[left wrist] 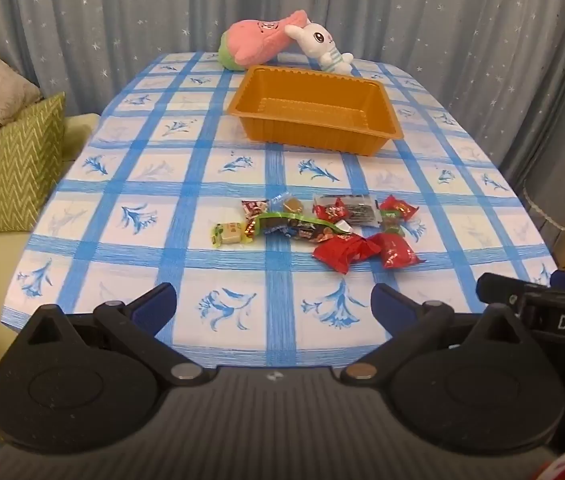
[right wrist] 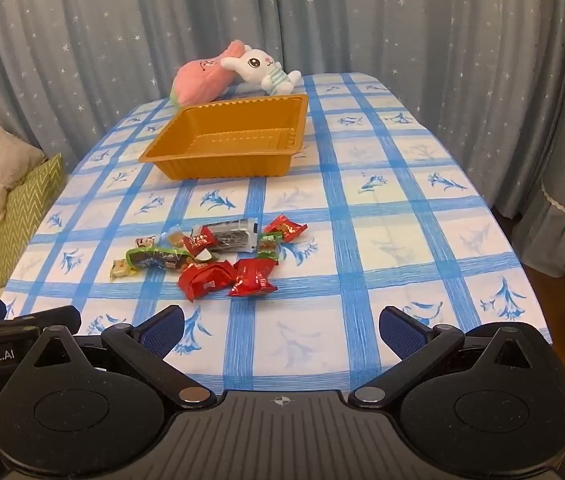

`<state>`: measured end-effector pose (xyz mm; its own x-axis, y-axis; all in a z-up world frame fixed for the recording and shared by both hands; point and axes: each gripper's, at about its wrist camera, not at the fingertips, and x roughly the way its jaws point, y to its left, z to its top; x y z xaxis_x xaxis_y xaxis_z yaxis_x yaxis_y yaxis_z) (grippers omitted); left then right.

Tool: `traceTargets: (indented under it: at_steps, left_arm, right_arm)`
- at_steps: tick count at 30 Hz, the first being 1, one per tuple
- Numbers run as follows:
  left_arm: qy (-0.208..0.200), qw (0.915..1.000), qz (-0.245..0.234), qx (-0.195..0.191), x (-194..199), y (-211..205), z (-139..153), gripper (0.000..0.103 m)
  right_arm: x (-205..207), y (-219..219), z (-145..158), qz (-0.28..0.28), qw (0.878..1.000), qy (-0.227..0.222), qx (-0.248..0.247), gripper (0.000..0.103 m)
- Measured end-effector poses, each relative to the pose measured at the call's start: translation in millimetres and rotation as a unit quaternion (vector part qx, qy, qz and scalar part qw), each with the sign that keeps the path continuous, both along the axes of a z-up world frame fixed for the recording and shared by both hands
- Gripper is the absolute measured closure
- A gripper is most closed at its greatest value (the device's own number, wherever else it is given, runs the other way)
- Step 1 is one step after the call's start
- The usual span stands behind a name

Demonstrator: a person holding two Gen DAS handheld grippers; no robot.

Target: Organize snacks

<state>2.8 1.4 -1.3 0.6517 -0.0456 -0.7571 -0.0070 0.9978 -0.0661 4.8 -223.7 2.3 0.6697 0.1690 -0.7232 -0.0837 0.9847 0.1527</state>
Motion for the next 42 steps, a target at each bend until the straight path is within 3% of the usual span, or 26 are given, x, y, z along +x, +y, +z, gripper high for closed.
traceTargets:
  at_steps: [3, 42]
  left_arm:
    - [-0.001, 0.9999, -0.006, -0.014, 3.2, 1.8, -1.8, 0.000]
    - [-0.011, 0.9999, 0.006, -0.003, -2.4, -0.7, 0.5, 0.001]
  right_arm:
    - [0.0, -0.7, -0.6, 0.000, 1.000, -0.001, 0.003, 0.000]
    - [0.0, 0.3, -1.9, -0.001, 1.000, 0.002, 0.003, 0.000]
